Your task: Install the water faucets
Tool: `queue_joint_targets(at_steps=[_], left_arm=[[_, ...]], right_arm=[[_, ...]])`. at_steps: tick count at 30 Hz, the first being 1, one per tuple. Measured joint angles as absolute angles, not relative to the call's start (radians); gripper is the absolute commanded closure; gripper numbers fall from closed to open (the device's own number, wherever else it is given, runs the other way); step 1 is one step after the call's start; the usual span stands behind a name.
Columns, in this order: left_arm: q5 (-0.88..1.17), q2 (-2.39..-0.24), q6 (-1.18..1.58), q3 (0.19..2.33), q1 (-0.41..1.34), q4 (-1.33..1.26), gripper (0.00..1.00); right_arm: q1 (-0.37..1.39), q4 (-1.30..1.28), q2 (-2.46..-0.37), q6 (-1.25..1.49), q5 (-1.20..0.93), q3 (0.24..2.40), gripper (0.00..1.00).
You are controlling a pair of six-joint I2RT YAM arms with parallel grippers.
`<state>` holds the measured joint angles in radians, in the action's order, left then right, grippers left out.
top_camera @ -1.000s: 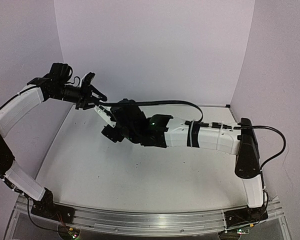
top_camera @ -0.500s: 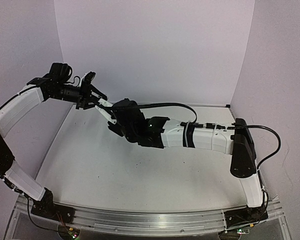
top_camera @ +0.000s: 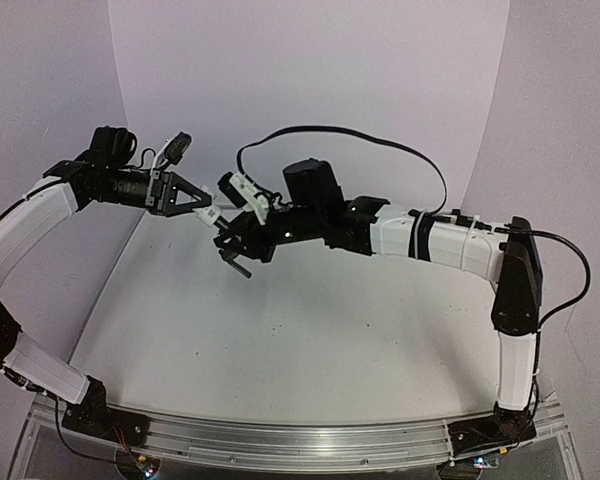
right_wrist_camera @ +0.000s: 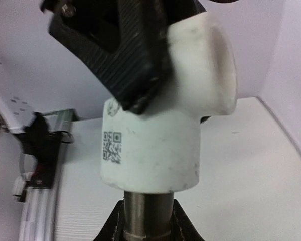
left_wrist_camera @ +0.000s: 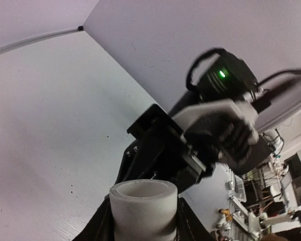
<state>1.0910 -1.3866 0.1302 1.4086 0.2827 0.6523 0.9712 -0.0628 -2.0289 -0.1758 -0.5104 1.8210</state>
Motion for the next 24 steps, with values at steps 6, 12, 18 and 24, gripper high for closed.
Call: queue_joint_targets(at_steps=[6, 12, 18, 24], left_arm=[[1.216, -1.328, -0.047, 1.358, 0.3, 0.629, 1.0], [1.253, -1.314, -0.085, 1.352, 0.303, 0.631, 0.97], [1.204, -1.345, 0.009, 1.367, 0.305, 0.631, 0.49], [0.913, -1.349, 0.108, 1.364, 0.264, 0.636, 0.28]], right_arm=[[0.903, -0.044, -2.03, 0.052, -0.987, 1.832, 1.0], [0.901, -0.01, -2.036, 0.17, -1.086, 1.832, 1.0], [0.891, 0.017, -2.042, 0.2, -1.061, 1.812, 1.0], [0.842, 0.053, -2.041, 0.261, -1.022, 1.676, 1.0]])
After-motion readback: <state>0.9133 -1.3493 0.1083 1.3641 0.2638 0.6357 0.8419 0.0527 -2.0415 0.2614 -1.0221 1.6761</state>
